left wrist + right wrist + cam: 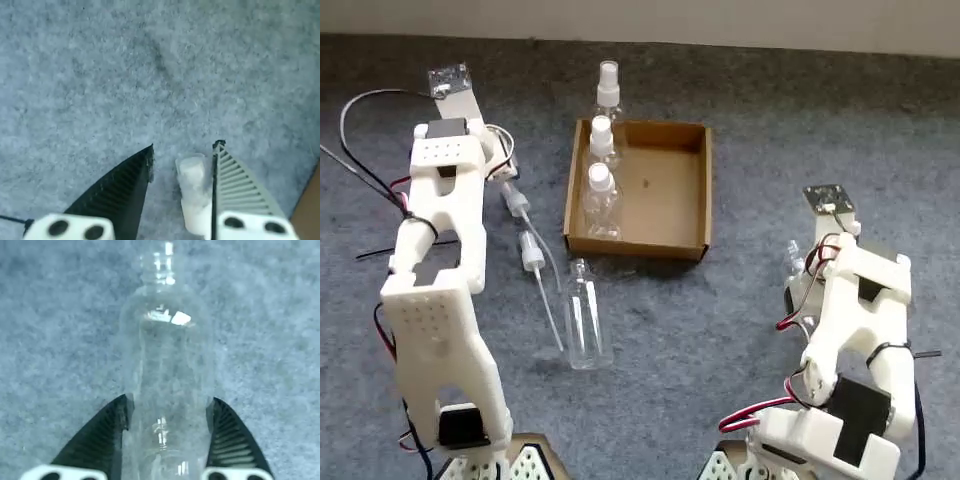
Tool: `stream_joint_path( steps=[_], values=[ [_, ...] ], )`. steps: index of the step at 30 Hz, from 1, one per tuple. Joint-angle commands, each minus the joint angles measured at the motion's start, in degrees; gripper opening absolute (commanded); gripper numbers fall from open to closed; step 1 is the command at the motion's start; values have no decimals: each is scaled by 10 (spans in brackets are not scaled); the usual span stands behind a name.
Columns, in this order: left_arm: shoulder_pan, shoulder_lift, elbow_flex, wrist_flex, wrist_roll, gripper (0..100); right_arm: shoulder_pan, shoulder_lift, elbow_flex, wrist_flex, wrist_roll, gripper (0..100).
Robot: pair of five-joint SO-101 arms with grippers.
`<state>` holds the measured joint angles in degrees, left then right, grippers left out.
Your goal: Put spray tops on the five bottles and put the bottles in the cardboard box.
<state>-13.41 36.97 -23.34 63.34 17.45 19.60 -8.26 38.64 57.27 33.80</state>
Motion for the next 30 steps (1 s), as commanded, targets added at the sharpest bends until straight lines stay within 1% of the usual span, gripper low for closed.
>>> stream_joint_path(
  steps=[1,7,11,17,21,23,27,30],
  values=[
    [13,20,-64,7,9,185,-4,-7,9,-7,24,173],
    [22,35,-66,55,11,185,-14,-7,23,-7,33,181],
    [23,30,-68,102,44,189,-13,-7,23,-7,33,183],
    [30,37,-63,106,46,186,-14,-3,24,-6,35,185],
    [40,48,-67,106,46,181,-14,-7,23,19,35,185],
    [45,52,-67,106,46,147,-14,-7,22,26,36,185],
    [45,62,-68,103,46,40,-14,-7,22,24,37,185],
    [36,61,-73,94,45,5,-14,-7,22,24,37,185]
  ],
)
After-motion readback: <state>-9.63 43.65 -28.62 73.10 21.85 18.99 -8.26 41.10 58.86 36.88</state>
